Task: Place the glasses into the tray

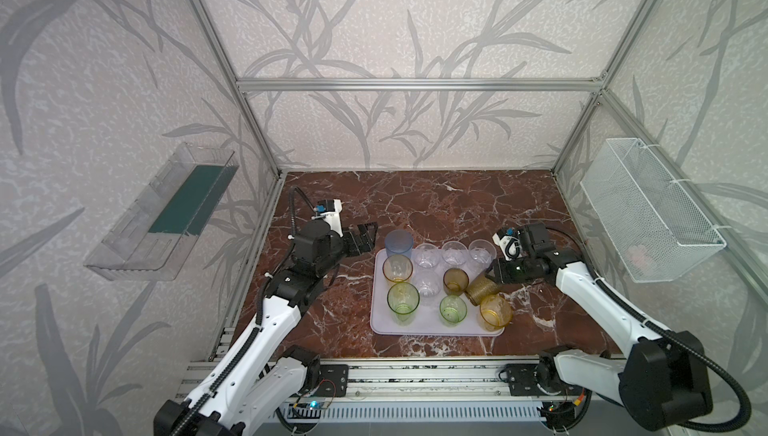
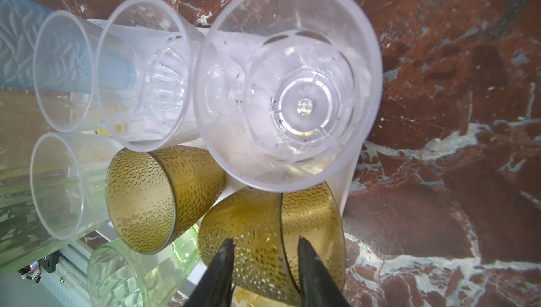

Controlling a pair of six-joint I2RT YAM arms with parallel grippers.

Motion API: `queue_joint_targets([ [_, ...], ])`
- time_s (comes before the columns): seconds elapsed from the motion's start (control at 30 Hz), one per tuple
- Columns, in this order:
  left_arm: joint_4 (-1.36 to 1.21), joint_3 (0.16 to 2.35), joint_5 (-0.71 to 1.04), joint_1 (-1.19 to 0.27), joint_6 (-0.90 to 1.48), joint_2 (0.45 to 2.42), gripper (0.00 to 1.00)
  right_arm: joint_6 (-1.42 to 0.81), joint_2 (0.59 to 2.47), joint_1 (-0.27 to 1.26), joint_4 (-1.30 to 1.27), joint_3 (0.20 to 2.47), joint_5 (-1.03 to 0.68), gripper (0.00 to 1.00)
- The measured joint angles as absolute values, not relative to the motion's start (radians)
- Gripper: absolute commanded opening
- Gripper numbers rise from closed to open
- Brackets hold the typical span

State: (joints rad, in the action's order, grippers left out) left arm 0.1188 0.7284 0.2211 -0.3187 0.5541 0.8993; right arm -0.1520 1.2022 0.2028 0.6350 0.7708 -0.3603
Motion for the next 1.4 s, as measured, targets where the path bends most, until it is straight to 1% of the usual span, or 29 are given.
queue_joint_targets([
  [0.23,0.113,0.721,0.223,-0.319,0.555,0.899,0.99,-0.152,1.202,0.203,0.664,0.771,-0.359,0.35],
  [0.27,0.112,0.719,0.223,-0.319,0.555,0.899,0.99,-0.152,1.202,0.202,0.667,0.771,-0.359,0.37],
  [0.33,0.111,0.718,0.223,-0.319,0.557,0.899,0.99,-0.154,1.202,0.202,0.675,0.771,-0.360,0.45],
  [0.37,0.111,0.718,0.223,-0.319,0.558,0.899,0.99,-0.153,1.202,0.202,0.680,0.771,-0.360,0.45],
  [0.57,0.108,0.717,0.228,-0.319,0.561,0.899,0.99,-0.159,1.209,0.202,0.682,0.771,-0.361,0.41],
  [0.93,0.097,0.717,0.230,-0.319,0.562,0.899,0.99,-0.167,1.269,0.201,0.648,0.761,-0.403,0.40],
  [1.03,0.097,0.717,0.230,-0.319,0.562,0.899,0.99,-0.170,1.269,0.201,0.634,0.756,-0.406,0.37],
  [1.13,0.097,0.717,0.230,-0.319,0.562,0.899,0.99,-0.175,1.267,0.201,0.624,0.750,-0.406,0.32],
  [1.4,0.097,0.717,0.229,-0.319,0.562,0.900,0.99,-0.191,1.256,0.201,0.605,0.735,-0.402,0.28],
])
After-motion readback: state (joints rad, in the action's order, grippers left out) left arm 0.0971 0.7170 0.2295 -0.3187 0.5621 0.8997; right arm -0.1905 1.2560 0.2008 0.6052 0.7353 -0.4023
